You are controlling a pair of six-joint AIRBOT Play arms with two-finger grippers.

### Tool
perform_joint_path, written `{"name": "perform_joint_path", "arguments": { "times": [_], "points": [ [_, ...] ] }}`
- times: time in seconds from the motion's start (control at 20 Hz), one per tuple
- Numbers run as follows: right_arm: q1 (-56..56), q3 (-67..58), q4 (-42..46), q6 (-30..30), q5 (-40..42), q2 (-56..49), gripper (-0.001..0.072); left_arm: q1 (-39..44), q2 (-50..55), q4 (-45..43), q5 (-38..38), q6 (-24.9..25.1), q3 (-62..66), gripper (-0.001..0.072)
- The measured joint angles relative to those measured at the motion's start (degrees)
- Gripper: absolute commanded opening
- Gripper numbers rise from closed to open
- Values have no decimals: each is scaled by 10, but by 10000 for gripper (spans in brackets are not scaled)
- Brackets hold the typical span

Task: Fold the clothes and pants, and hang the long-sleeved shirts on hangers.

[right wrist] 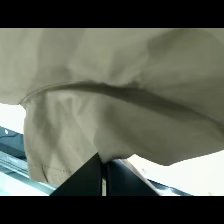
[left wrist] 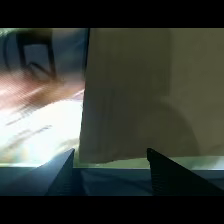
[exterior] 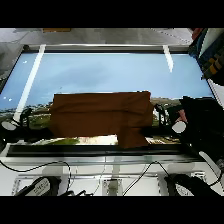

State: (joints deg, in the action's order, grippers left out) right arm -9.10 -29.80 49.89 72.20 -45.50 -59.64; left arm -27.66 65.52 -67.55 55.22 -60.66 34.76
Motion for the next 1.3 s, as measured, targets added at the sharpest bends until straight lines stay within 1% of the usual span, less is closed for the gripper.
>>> {"name": "perform_joint_path", "arguments": {
  "times": [0.1, 0.15, 0.2, 0.25, 0.3, 0.35, 0.6, 0.65, 0.8, 0.95, 1.0, 1.1, 1.25, 1.3],
  "points": [
    [-6, 0, 10, 10, 3, 2, 13, 0, 3, 29, -33, 0, -16, 478],
    [-8, 0, 12, 13, 1, 2, 13, 0, 7, 48, -54, 0, -22, 429],
    [-9, 0, 14, 16, 0, 2, 13, 0, 12, 63, -71, 0, -26, 292],
    [-10, -1, 14, 18, -3, 3, 13, 0, 19, 74, -87, 1, -30, 179],
    [-11, -1, 14, 20, -9, 3, 13, 0, 26, 83, -99, 0, -32, 85],
    [-12, -1, 13, 20, -12, 3, 13, 0, 32, 93, -104, 0, -34, 15],
    [-12, -53, 29, 26, -41, 4, 13, 1, 21, 99, -112, 2, -35, 18],
    [-12, -73, 37, 31, -49, 4, 13, 1, 5, 90, -101, 2, -31, 18],
    [-12, -135, 58, 49, -70, 6, 13, 1, -56, 112, -97, -7, -8, 17],
    [-12, -196, 65, 76, -74, 8, 13, 1, -124, 157, -116, -18, 21, 15],
    [-12, -210, 66, 85, -63, 8, 13, 2, -143, 176, -136, -19, 28, 16],
    [-12, -227, 68, 108, -13, 0, 13, 7, -158, 201, -168, -22, 36, 15],
    [-12, -239, 63, 134, 85, -41, 14, 35, -132, 242, -227, -24, 41, 16],
    [-12, -241, 58, 140, 115, -62, 14, 52, -111, 256, -259, -24, 43, 16]
  ]
}}
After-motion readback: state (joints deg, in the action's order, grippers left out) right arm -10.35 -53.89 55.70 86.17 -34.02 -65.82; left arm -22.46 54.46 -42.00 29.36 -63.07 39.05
